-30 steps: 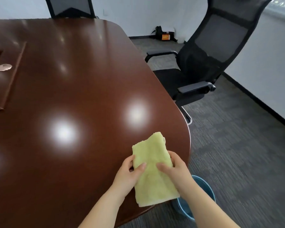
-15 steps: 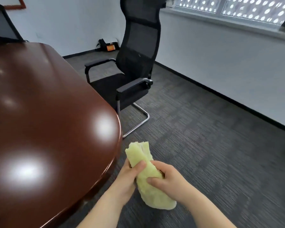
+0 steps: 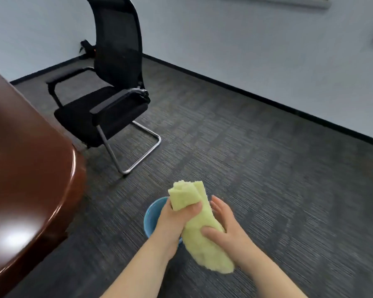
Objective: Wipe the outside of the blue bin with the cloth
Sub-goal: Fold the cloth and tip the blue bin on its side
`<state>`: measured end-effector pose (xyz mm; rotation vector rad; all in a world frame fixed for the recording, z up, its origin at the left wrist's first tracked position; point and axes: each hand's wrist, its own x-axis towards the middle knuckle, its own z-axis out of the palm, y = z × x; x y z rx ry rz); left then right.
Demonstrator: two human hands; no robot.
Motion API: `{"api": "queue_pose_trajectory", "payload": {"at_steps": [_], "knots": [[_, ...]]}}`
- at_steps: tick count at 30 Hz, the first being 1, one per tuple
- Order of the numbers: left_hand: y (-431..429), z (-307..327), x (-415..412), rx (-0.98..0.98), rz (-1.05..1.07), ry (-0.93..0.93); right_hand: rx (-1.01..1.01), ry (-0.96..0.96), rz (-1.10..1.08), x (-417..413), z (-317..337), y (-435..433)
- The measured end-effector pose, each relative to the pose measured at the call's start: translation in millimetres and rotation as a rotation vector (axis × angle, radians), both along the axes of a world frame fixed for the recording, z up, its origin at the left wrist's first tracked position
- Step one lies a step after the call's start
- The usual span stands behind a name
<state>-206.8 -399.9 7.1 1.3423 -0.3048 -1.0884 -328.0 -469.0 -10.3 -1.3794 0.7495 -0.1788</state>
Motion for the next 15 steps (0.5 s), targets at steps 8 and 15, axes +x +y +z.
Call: {"api": "queue_pose_trajectory", "payload": {"at_steps": [8,15], "knots": [[-44.0,-90.1,17.4,0.215,-0.075,-0.028,0.378,0.059,0.027,-1.3,-100.8,-29.1],[-57.2,-243.0,38.1,0.226,-0.133,0.101,0.463,0.083,-0.103,11.7,-238.0,-35.0]]}}
